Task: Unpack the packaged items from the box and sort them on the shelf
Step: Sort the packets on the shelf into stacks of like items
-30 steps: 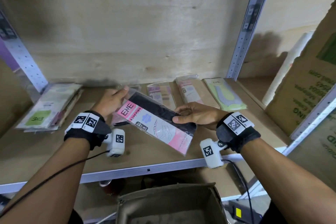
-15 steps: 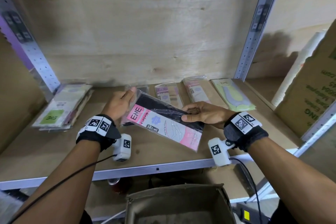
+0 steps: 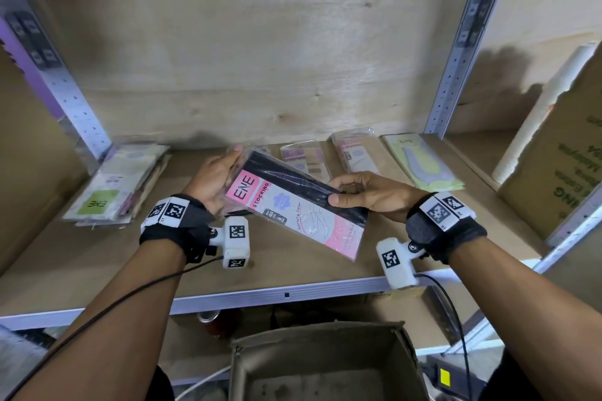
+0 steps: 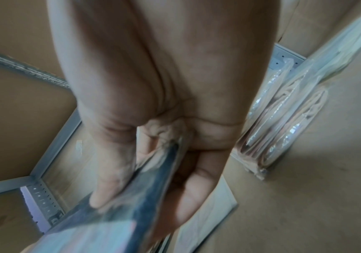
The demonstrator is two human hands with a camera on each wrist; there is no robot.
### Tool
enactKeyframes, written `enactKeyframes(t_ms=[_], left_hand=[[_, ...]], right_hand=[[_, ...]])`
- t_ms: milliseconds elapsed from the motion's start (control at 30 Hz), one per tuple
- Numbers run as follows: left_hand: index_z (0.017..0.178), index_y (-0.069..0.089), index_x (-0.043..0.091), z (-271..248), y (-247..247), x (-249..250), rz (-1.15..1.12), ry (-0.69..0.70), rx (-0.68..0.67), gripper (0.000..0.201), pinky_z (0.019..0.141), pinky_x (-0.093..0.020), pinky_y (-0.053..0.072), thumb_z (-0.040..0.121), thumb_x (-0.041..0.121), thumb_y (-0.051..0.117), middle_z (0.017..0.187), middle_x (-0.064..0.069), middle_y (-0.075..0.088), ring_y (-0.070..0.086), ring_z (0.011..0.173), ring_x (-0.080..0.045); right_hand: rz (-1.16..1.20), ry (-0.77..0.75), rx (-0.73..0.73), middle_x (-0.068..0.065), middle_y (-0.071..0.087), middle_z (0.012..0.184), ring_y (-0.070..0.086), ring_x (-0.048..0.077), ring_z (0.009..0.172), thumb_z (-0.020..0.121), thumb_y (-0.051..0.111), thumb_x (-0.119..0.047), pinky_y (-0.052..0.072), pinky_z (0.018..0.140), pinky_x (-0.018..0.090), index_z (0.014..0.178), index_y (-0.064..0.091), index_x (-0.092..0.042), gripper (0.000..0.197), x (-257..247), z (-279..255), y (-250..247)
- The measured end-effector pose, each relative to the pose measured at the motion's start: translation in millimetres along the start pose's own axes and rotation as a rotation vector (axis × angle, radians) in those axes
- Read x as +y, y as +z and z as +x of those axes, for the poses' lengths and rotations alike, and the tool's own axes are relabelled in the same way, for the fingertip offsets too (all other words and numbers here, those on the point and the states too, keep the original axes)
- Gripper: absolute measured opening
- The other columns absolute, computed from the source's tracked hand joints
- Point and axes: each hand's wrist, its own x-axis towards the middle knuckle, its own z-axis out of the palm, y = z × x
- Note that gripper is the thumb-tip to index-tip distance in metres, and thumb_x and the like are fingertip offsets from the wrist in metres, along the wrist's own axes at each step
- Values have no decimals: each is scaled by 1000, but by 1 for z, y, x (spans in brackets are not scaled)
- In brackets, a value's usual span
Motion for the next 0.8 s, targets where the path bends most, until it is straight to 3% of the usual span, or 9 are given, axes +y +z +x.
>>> enactKeyframes(t_ms=[67, 133, 200, 300, 367, 467, 600, 700, 800], left_hand=[[100, 75, 14, -1, 1, 0, 22, -12, -5, 45, 55, -26, 57, 99, 51, 50, 72, -10, 71, 73, 66, -21], [97, 73, 11, -1, 1, -4, -6, -20, 27, 47, 50, -25, 55, 97, 53, 51, 68, -9, 70, 72, 61, -22], [95, 69, 10, 0, -4, -9, -60, -23, 84, 51, 45, -22, 50, 96, 57, 49, 70, -10, 64, 64, 55, -20], [97, 70, 11, 5, -15, -15, -245, -56, 120, 63, 41, -17, 42, 97, 65, 38, 79, -8, 61, 49, 49, -11], [101, 72, 10, 5, -14, -15, -219, -124, 64, 73, 44, -20, 50, 93, 72, 35, 84, -11, 71, 60, 52, -12], [113, 70, 11, -2, 1, -15, -22, -212, -169, 74, 62, -27, 60, 80, 76, 57, 105, -15, 76, 75, 80, -23], [109, 75, 17, -14, 21, -12, 85, -184, -394, 43, 75, -26, 60, 77, 43, 83, 112, -15, 74, 74, 94, -25], [108, 73, 12, -14, 20, -10, 121, -93, -295, 26, 68, -20, 59, 83, 19, 79, 102, -13, 77, 73, 80, -17], [105, 73, 8, -11, 4, -9, 121, -73, -142, 20, 65, -19, 60, 85, 9, 77, 95, -14, 77, 71, 70, -12]], right_hand=[[6, -4, -1, 14, 69, 118, 62, 22, 111, 92, 68, -13, 40, 109, 30, 116, 65, -15, 25, -2, -2, 0], [32, -6, -16, 14, 70, 116, 65, 20, 105, 93, 66, -11, 48, 101, 27, 118, 64, -7, 26, -3, -3, -2], [85, -3, -32, 10, 72, 107, 69, 19, 95, 94, 64, -11, 55, 85, 24, 116, 66, -4, 23, -4, -3, -4], [237, 0, 11, 9, 74, 101, 70, 20, 89, 97, 59, -8, 56, 73, 24, 100, 70, -11, 12, -7, -5, -3], [401, -20, 25, 13, 73, 104, 70, 24, 92, 97, 51, 0, 59, 78, 32, 100, 68, -10, 19, -9, -4, -1], [519, -81, 42, 23, 67, 122, 66, 35, 108, 96, 49, 8, 52, 98, 47, 110, 62, -3, 22, -13, 2, 6], [510, -91, 163, 26, 66, 122, 65, 37, 109, 92, 59, 8, 50, 103, 47, 116, 57, 1, 25, -18, 16, 21], [436, -57, 212, 20, 69, 110, 67, 31, 97, 90, 65, 6, 53, 94, 43, 101, 60, -8, 18, -24, 26, 33], [314, -9, 253, 20, 70, 101, 67, 28, 85, 87, 72, 1, 56, 70, 31, 103, 61, -5, 20, -35, 42, 43]])
